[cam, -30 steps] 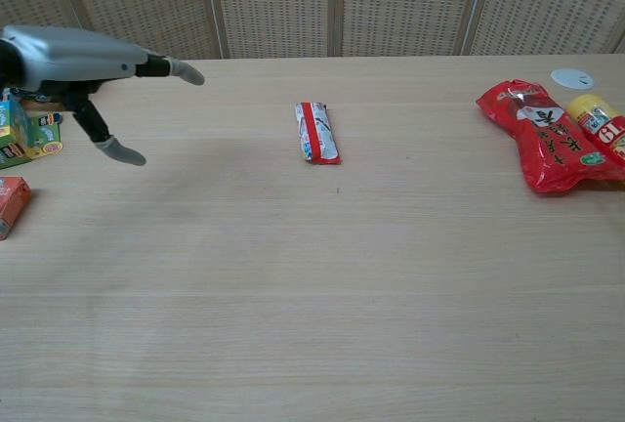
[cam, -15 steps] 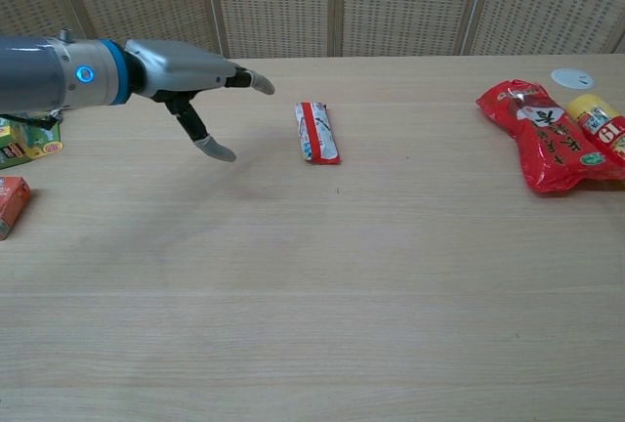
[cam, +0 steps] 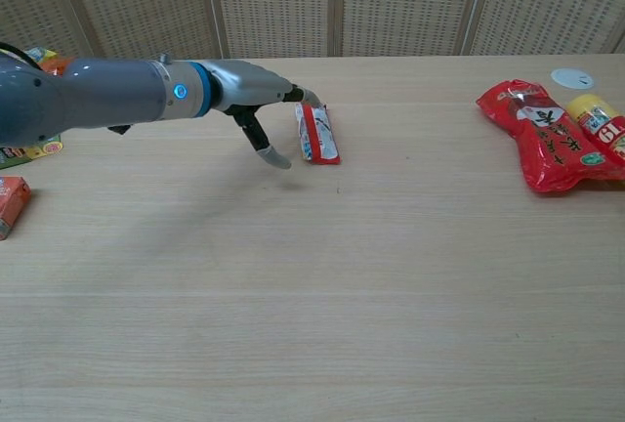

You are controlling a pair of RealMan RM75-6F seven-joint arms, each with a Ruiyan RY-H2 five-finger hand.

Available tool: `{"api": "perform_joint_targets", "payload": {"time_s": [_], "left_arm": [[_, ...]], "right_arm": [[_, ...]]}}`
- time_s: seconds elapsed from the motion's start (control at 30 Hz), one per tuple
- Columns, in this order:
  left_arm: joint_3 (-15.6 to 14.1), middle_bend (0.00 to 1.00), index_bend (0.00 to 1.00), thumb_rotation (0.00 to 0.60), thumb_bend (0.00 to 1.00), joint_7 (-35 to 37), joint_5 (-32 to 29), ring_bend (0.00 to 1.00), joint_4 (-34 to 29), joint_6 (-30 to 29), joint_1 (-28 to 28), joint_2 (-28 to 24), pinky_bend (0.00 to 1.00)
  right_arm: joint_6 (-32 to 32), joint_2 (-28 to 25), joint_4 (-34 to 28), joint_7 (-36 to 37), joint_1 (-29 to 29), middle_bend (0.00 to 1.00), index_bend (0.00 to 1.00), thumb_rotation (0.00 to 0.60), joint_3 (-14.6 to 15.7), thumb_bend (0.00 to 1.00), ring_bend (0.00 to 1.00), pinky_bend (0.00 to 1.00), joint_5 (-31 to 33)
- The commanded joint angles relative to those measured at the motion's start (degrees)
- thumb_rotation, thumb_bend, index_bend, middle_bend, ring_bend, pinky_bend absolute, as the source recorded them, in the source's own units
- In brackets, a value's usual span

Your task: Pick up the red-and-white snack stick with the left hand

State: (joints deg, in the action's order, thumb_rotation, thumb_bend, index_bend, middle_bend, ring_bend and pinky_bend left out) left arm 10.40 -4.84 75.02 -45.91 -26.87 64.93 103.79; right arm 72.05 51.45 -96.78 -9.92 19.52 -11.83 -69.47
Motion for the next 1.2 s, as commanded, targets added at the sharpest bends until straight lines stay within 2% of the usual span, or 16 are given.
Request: {"api": "perform_joint_targets", "payload": {"time_s": [0.03,0.33,0.43,0.6,0.77,0.9,1.2], "left_arm": [[-0.33,0.00,0.00,0.353,0.22,6.75,3.15,0.00,7.71,1.69,3.50,5.65,0.00],[-3.26,0.00,0.00,0.357,0.22,18.10,8.08,0.00,20.91,4.99,8.30,14.03,0.00],[-4.65,0.00,0.00,0.357,0.22,20.76,9.42,0.00,22.98,5.45,8.60,14.98,0.00],[-7.45,0.00,0.00,0.355,0.22,23.69,11.62,0.00,22.99,5.45,7.69,14.18,0.00],[-9.02,0.00,0.00,0.355,0.22,25.92,12.51,0.00,19.46,4.85,6.30,11.79,0.00],[-9.91,0.00,0.00,0.355,0.22,27.10,12.74,0.00,14.23,4.07,4.95,8.76,0.00],[-10.68,0.00,0.00,0.357,0.22,25.42,11.77,0.00,-4.07,2.08,2.27,-1.90,0.00]], "right_arm": [[-0.06,-0.28,0.20,0.24,-0.22,0.00,0.00,0.514,-0.01,0.33,0.00,0.00,0.21],[-0.32,-0.71,0.80,1.03,-0.58,0.00,0.00,0.514,0.02,0.33,0.00,0.00,0.29],[-0.35,-0.80,0.83,1.00,-0.59,0.00,0.00,0.515,0.02,0.33,0.00,0.00,0.20],[-0.32,-0.90,0.51,1.18,-0.67,0.00,0.00,0.510,-0.02,0.33,0.00,0.00,0.06],[-0.24,-1.00,-0.08,1.13,-0.69,0.00,0.00,0.510,-0.10,0.33,0.00,0.00,-0.01],[0.00,-1.12,-0.78,1.12,-0.76,0.00,0.00,0.513,-0.26,0.33,0.00,0.00,0.05],[0.35,-1.77,-2.49,0.53,-0.67,0.00,0.00,0.515,-0.70,0.33,0.00,0.00,0.17]]}}
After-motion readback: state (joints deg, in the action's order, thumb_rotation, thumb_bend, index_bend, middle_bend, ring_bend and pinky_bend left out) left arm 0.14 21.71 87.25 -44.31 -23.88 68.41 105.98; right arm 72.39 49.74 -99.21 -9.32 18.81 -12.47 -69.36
